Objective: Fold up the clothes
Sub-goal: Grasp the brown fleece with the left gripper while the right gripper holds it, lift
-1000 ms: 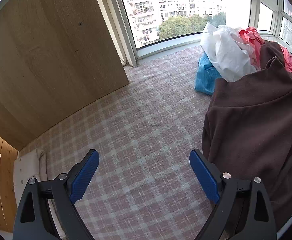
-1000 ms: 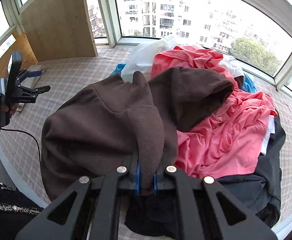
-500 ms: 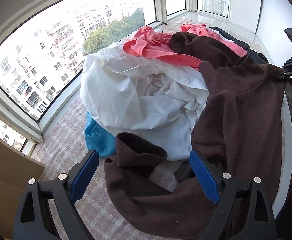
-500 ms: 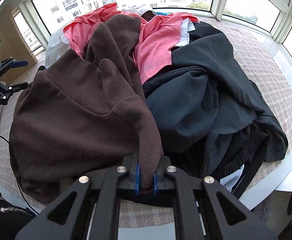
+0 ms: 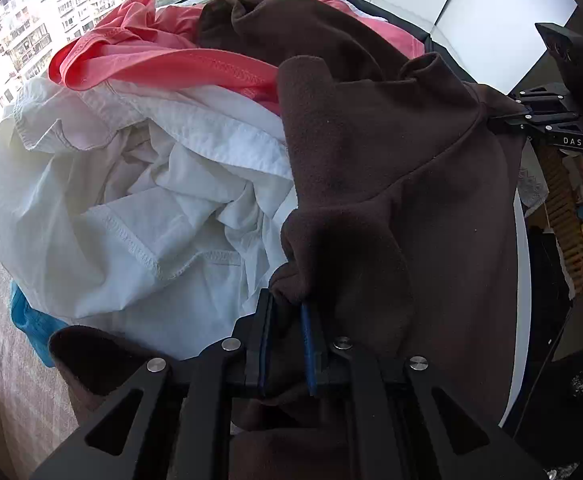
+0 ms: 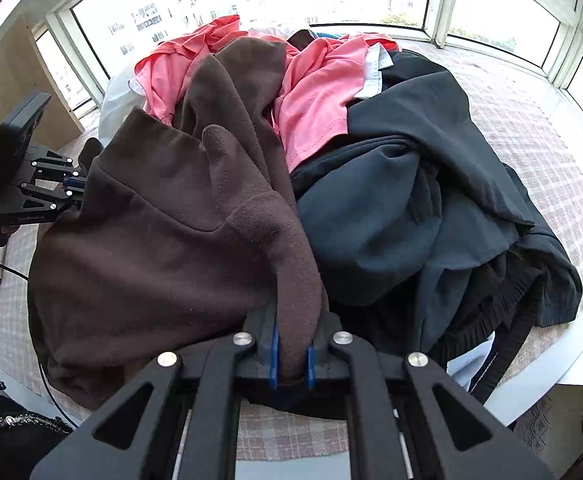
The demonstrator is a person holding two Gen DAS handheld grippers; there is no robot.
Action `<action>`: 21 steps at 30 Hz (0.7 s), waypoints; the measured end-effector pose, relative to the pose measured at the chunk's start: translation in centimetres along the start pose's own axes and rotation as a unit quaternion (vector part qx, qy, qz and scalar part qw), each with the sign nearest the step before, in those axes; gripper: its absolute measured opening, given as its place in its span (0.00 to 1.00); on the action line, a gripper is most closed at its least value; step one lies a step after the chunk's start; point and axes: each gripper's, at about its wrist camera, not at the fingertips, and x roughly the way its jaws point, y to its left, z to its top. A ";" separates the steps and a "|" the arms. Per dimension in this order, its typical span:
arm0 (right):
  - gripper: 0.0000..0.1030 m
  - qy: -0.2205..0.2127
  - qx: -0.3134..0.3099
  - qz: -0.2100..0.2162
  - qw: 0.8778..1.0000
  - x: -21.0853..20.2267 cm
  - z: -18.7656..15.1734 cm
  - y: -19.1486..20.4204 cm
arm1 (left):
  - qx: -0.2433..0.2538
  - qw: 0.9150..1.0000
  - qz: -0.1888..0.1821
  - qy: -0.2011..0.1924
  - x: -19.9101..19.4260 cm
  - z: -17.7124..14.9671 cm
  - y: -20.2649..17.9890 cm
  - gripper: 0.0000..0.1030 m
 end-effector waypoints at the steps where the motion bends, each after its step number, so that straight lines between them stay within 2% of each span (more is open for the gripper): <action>1: 0.09 -0.005 -0.002 0.000 1.000 -0.4 0.1 0.3 | -0.002 1.000 -0.002 -0.006 -0.4 -0.2 -0.2 0.08; 4: 0.09 -0.031 -0.005 0.005 0.999 -2.4 0.3 1.0 | -0.022 0.999 -0.008 -0.033 -2.5 -0.8 -0.6 0.07; 7: 0.09 -0.072 -0.011 0.015 0.997 -5.5 0.7 2.3 | -0.038 0.996 0.008 -0.078 -6.5 -2.0 -1.0 0.07; 9: 0.09 -0.112 -0.029 0.025 0.993 -8.3 1.8 4.0 | -0.057 0.992 0.022 -0.113 -10.1 -3.0 -0.9 0.06; 12: 0.08 -0.175 -0.075 0.040 0.981 -13.4 4.9 7.7 | -0.087 0.980 0.056 -0.171 -17.0 -4.8 -0.3 0.06; 14: 0.08 -0.226 -0.108 0.055 0.967 -17.8 7.3 10.8 | -0.099 0.966 0.100 -0.215 -22.7 -6.1 -0.5 0.06; 16: 0.08 -0.273 -0.150 0.062 0.948 -22.8 9.0 14.3 | -0.109 0.948 0.148 -0.259 -28.9 -7.8 -0.9 0.06; 19: 0.08 -0.334 -0.205 0.063 0.918 -29.7 11.0 19.6 | -0.122 0.915 0.226 -0.311 -38.7 -11.4 -2.4 0.06; 21: 0.08 -0.361 -0.228 0.082 0.900 -33.7 11.8 22.3 | -0.131 0.893 0.267 -0.338 -44.2 -13.7 -3.8 0.06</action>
